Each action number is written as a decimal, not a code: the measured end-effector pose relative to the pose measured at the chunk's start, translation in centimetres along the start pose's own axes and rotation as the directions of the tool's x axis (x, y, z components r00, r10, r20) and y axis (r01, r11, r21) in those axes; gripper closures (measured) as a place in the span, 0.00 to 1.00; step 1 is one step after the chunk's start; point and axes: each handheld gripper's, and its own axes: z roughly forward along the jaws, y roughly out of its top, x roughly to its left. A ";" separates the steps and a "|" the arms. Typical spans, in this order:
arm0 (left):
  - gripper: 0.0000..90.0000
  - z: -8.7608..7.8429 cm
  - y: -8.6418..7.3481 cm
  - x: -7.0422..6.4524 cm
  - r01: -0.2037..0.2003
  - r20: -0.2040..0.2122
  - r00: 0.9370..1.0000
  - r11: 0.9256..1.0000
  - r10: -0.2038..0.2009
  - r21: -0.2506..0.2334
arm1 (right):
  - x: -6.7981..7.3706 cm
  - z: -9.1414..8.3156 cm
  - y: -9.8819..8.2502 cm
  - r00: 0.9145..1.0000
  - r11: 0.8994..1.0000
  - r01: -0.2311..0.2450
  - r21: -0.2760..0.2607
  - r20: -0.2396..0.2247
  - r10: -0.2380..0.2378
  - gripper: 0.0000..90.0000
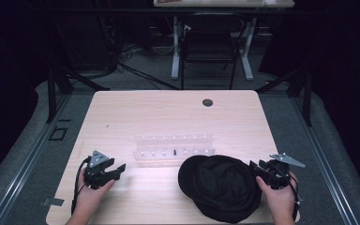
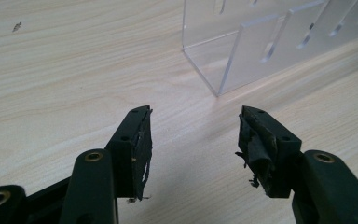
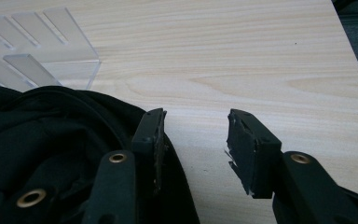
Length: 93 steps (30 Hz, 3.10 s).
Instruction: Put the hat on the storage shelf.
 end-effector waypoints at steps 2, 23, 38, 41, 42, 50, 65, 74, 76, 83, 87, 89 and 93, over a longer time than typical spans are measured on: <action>0.50 -0.1 0.0 -0.1 0.005 0.002 1.000 1.000 -0.005 -0.007 | 0.0 -0.1 0.1 1.000 1.000 -0.002 -0.005 0.002 0.002 0.62; 0.50 -0.5 0.1 -0.3 -0.017 0.007 1.000 1.000 0.017 -0.014 | 0.9 -2.0 1.9 0.999 0.994 -0.044 0.103 0.011 0.043 0.63; 0.50 -0.6 0.1 -0.8 -0.037 0.018 0.999 0.999 0.037 -0.023 | 2.1 -2.5 3.2 0.999 0.946 -0.034 0.324 0.017 0.031 0.68; 0.50 -0.6 0.2 -0.9 -0.039 0.021 0.999 0.999 0.039 -0.017 | 2.2 -2.7 3.2 0.999 0.940 -0.034 0.340 0.015 0.031 0.69; 0.50 -0.5 0.1 -0.9 -0.040 0.020 0.999 0.999 0.041 -0.017 | 2.3 -3.0 3.3 0.999 0.936 -0.040 0.351 0.011 0.039 0.71; 0.50 -0.4 0.1 -1.0 -0.040 0.021 0.999 0.999 0.041 -0.014 | 1.5 -3.5 3.3 0.999 0.908 -0.052 0.415 0.007 0.054 0.71; 0.50 -0.4 0.1 -1.0 -0.041 0.017 0.999 0.999 0.041 -0.014 | 0.1 -2.9 2.3 0.991 0.852 -0.113 0.512 -0.005 0.135 0.88; 0.51 -0.4 0.1 -1.1 -0.043 0.016 0.999 0.999 0.043 -0.014 | -0.5 -2.2 3.2 0.990 0.860 -0.129 0.494 0.014 0.141 0.97; 0.51 -0.4 0.1 -1.1 -0.043 0.015 0.999 0.999 0.044 -0.014 | -0.7 -2.1 3.5 0.992 0.854 -0.113 0.509 0.014 0.123 0.97; 0.51 -0.3 0.1 -1.1 -0.041 0.015 0.999 0.999 0.041 -0.011 | -1.0 -1.6 4.2 0.993 0.841 -0.107 0.530 0.011 0.119 0.97; 0.51 -0.3 0.1 -1.1 -0.042 0.016 0.999 0.999 0.042 -0.012 | -1.1 -1.3 4.6 0.994 0.820 -0.094 0.564 0.006 0.110 0.96; 0.51 -0.3 0.1 -1.1 -0.043 0.016 0.999 0.999 0.043 -0.012 | -1.1 -1.1 5.0 0.994 0.796 -0.089 0.599 0.007 0.106 0.95; 0.51 -0.3 0.1 -1.1 -0.044 0.016 0.999 0.999 0.044 -0.011 | -1.3 -0.8 5.3 0.995 0.769 -0.083 0.633 0.008 0.100 0.93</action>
